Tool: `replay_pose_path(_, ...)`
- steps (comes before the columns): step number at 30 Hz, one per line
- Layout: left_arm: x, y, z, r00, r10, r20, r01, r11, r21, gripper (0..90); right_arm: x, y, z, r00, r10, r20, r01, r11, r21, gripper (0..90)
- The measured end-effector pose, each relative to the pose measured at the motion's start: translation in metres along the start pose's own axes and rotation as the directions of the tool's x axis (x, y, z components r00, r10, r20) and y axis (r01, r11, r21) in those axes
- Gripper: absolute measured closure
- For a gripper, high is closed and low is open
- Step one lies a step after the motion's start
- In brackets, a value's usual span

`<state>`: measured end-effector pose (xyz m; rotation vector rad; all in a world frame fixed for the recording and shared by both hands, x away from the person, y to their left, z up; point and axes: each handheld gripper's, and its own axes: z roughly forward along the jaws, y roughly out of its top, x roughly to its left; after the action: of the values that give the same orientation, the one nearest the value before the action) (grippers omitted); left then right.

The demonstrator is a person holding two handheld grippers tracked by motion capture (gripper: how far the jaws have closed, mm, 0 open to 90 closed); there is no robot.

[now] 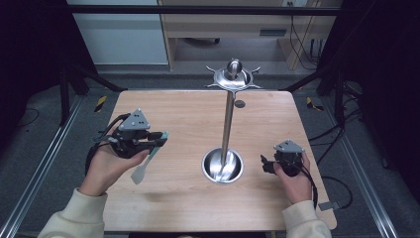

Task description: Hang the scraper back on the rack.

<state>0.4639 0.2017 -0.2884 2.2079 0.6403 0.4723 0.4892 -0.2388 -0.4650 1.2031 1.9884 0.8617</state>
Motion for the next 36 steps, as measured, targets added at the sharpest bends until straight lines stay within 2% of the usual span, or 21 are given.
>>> replay_pose_path(1, 0.000, 0.004, -0.003, 1.0000, -0.003, 0.000, 0.003, 0.9997, -0.024, 74.6, 0.001, 0.000, 0.000, 1.0000, 0.004, -0.003, -0.004, 1.000, 0.006, 12.6)
replay_pose_path(5, -0.002, 0.011, -0.007, 0.9999, 0.001, -0.011, -0.002, 0.9985, -0.056, 74.6, 0.002, 0.000, -0.001, 0.9999, -0.016, -0.002, 0.016, 1.000, 0.004, 12.9)
replay_pose_path(9, -0.005, 0.018, -0.008, 0.9998, 0.017, -0.007, -0.017, 0.9979, -0.063, 74.7, 0.001, 0.001, -0.001, 0.9994, -0.034, 0.004, 0.034, 0.999, -0.002, 12.9)
replay_pose_path(12, -0.005, 0.024, -0.008, 0.9996, 0.023, -0.016, -0.024, 0.9973, -0.070, 74.7, 0.000, 0.001, -0.002, 0.9996, -0.028, 0.005, 0.028, 1.000, -0.004, 12.9)
replay_pose_path(17, -0.009, 0.036, -0.009, 0.9992, 0.032, -0.023, -0.035, 0.9918, -0.123, 74.6, 0.000, 0.002, -0.004, 0.9997, -0.022, -0.009, 0.022, 1.000, -0.014, 10.8)
replay_pose_path(23, -0.012, 0.048, -0.011, 0.9989, 0.043, -0.019, -0.045, 0.9871, -0.154, 74.7, 0.000, 0.002, -0.003, 0.9996, -0.028, -0.004, 0.027, 1.000, -0.012, 10.7)
replay_pose_path(31, -0.011, 0.053, -0.010, 0.9996, 0.026, -0.013, -0.028, 0.9834, -0.179, 74.7, 0.000, 0.002, -0.004, 0.9997, -0.024, -0.008, 0.024, 1.000, -0.012, 10.7)
replay_pose_path(36, -0.014, 0.056, -0.008, 0.9992, 0.039, -0.005, -0.040, 0.9834, -0.177, 74.7, 0.000, 0.002, -0.004, 0.9996, -0.027, -0.008, 0.027, 1.000, -0.015, 10.8)
